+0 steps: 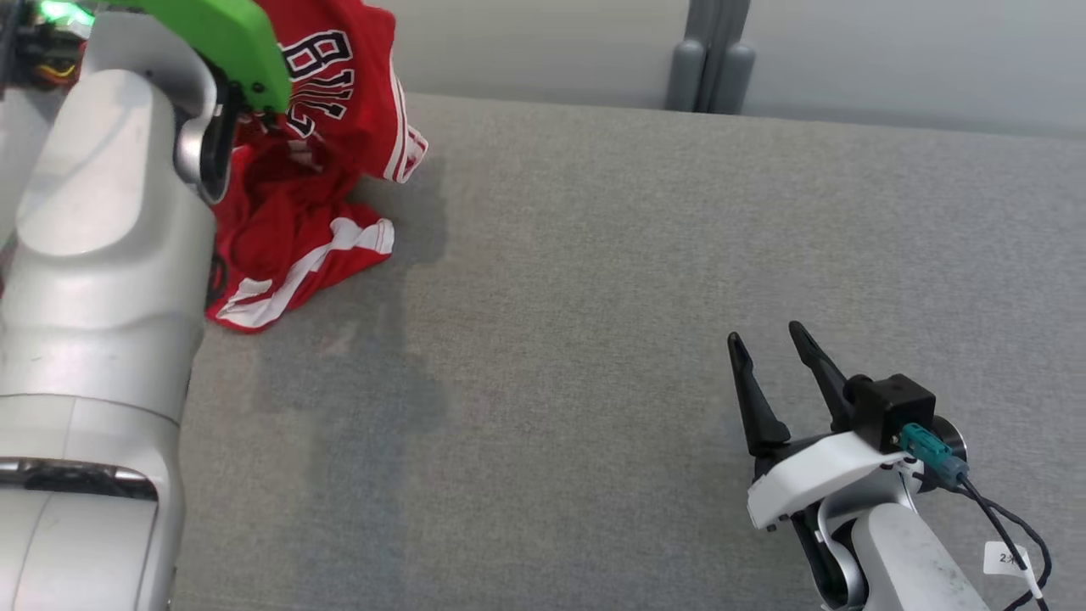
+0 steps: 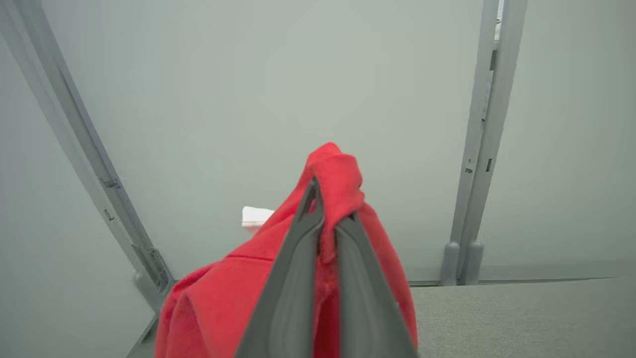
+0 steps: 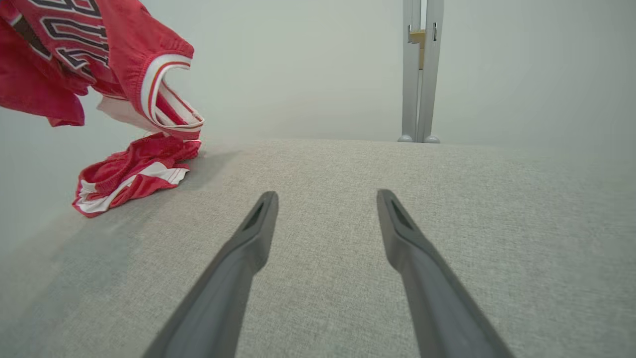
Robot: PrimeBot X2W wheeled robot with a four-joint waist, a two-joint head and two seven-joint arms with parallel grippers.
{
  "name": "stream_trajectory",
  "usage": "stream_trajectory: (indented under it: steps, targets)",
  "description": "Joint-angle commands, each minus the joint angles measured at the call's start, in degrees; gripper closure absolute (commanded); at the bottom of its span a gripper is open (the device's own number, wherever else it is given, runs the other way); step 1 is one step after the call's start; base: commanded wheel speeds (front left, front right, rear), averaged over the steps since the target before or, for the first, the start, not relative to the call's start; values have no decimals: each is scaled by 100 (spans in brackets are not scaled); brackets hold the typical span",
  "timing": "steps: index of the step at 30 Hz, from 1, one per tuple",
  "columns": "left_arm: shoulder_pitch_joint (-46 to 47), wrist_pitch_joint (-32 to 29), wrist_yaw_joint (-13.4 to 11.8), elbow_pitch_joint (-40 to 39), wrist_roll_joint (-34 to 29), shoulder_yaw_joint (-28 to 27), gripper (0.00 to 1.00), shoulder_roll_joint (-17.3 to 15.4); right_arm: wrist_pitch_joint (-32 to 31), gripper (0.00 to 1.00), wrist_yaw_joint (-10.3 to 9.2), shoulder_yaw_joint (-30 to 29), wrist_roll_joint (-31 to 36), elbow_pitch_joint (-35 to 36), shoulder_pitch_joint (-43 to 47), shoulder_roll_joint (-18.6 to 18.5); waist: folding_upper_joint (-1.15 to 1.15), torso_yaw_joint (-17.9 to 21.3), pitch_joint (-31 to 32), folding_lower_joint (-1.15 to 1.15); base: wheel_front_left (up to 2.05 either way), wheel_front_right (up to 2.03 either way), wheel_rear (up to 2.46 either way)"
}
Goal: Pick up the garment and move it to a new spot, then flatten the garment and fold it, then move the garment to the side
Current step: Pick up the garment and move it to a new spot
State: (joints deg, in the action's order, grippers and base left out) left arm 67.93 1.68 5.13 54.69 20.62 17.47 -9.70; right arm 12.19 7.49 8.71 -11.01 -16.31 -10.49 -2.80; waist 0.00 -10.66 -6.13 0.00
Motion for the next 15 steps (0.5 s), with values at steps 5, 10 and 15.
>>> stream_trajectory:
  steps: [5,10,15]
  targets:
    - [244,257,121,-422,42,247,100,395,61,0,0,80,-69,-78,63,-16,0,965,556,0,0,0,0]
    - [180,361,169,-758,209,488,100,605,62,0,-1,121,-73,-83,15,-17,0,1447,530,0,0,0,0]
    - [-141,387,188,-1071,423,907,100,664,62,0,0,50,-59,-42,-34,-16,0,1836,375,0,0,0,0]
